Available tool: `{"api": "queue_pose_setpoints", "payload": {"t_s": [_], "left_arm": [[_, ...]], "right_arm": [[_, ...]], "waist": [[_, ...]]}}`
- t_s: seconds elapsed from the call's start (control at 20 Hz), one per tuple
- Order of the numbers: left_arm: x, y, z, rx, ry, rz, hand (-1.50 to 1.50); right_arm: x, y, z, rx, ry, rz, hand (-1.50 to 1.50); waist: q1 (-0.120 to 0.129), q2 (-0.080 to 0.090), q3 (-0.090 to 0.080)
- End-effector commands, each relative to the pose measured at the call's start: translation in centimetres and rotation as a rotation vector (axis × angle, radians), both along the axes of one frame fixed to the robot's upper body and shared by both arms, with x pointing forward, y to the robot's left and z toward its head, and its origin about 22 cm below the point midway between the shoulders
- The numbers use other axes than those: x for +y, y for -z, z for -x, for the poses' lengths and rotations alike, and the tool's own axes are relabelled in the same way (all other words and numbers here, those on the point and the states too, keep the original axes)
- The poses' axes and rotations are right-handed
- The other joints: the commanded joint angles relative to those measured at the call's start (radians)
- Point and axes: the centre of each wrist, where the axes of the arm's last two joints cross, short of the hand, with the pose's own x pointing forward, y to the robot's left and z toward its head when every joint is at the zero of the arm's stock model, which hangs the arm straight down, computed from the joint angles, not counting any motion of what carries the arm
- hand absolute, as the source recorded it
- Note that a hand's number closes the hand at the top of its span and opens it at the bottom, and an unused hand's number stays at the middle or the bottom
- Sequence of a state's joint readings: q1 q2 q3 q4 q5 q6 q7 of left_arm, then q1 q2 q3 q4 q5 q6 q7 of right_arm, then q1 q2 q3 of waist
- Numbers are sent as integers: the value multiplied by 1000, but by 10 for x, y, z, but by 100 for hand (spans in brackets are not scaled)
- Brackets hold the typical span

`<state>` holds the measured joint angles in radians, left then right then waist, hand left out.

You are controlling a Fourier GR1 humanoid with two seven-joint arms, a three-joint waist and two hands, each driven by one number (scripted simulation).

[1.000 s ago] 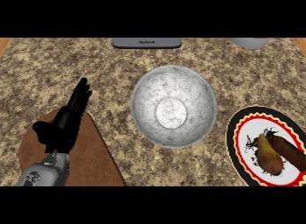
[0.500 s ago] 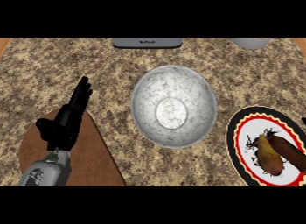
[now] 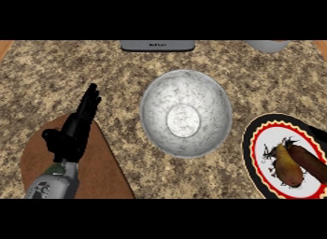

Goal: Pick the sweet potato from the plate and place it in the bowl

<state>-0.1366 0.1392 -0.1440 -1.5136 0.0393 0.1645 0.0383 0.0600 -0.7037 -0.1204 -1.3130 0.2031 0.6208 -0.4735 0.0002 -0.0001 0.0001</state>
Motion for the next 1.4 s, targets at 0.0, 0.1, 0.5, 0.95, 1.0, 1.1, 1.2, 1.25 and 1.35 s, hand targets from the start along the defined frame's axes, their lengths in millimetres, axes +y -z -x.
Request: {"api": "queue_pose_setpoints", "payload": {"t_s": [0.0,0.1,0.5,0.95,1.0,1.1,1.2,1.25,1.35], "left_arm": [[11,-4,-20,6,1,10,0],[-10,-4,12,12,-3,6,0],[-1,-4,-2,-16,-6,-9,0],[14,-13,-4,0,-4,-8,0],[11,2,-6,14,6,13,0],[-17,-10,1,-8,2,-2,0],[3,-19,5,-10,6,-7,0],[1,-15,-19,-9,-7,-4,0],[5,10,8,10,-20,-3,0]], "right_arm": [[-8,15,-8,-17,-29,22,-150],[-20,17,-4,-17,-3,83,-150],[4,36,-25,-31,-30,164,-150],[12,55,-5,-109,-283,241,150],[10,56,-16,-113,-293,250,150],[8,47,-20,-100,-263,205,150],[25,67,-15,-80,-261,175,150],[9,51,-17,-83,-271,181,150],[74,63,-18,-90,-258,115,150]], "waist": [[0,1,0],[5,0,1],[1,0,0],[-3,0,0],[1,2,0],[1,-1,0],[8,-1,1],[-4,2,0],[-14,-6,-4]]}}
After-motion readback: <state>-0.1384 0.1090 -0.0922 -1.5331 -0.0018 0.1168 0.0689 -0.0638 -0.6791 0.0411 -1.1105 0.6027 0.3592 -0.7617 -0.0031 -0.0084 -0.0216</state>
